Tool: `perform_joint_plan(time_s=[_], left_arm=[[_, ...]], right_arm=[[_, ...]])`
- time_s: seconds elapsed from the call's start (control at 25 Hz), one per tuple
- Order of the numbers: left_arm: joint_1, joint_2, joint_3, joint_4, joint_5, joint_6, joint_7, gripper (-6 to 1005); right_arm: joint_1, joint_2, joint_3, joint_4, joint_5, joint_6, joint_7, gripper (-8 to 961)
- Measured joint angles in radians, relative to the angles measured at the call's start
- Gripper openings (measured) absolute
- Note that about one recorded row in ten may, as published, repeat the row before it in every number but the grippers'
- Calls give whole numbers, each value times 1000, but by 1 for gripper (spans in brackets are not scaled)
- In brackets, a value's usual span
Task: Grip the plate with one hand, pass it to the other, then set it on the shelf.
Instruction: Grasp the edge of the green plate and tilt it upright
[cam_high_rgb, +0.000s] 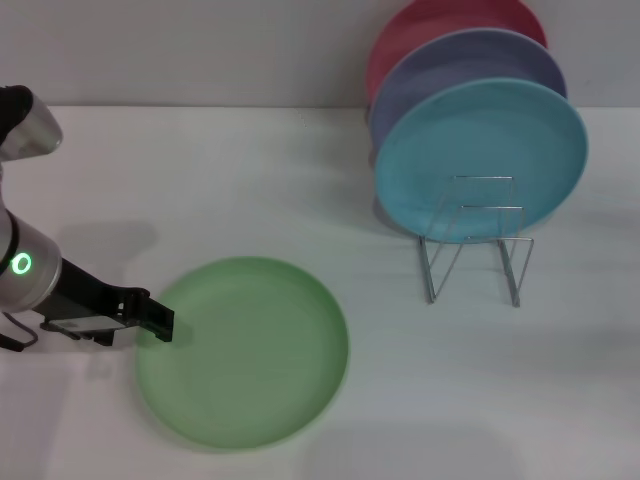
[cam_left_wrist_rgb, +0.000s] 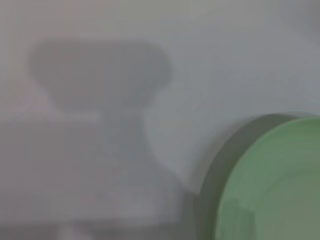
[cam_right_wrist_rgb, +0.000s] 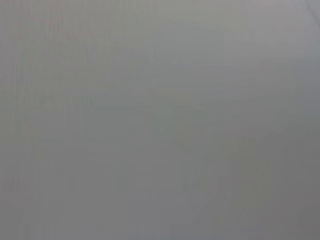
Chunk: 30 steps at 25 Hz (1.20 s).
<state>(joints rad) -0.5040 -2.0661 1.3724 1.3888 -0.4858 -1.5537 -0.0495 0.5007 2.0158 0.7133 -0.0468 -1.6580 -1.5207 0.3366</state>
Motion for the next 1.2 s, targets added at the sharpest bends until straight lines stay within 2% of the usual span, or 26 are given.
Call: perform_joint_plan(time_s=[0.28,0.84,0.92,1.2], left_arm=[[-17,-2,7,-44,2,10,-1,656],[-33,0,31,-72,35,15,3,594],[-35,0,31,-79,35,17,7,512],[-46,0,39,-97,35,17,10,495]], right_arm=[[1,-8,0,-1,0,2,-1,701],[1,-8,2,-1,0,2,3,701],[1,-8,8,-1,0,2,5,701],[1,-8,11,-1,0,2,5,701]])
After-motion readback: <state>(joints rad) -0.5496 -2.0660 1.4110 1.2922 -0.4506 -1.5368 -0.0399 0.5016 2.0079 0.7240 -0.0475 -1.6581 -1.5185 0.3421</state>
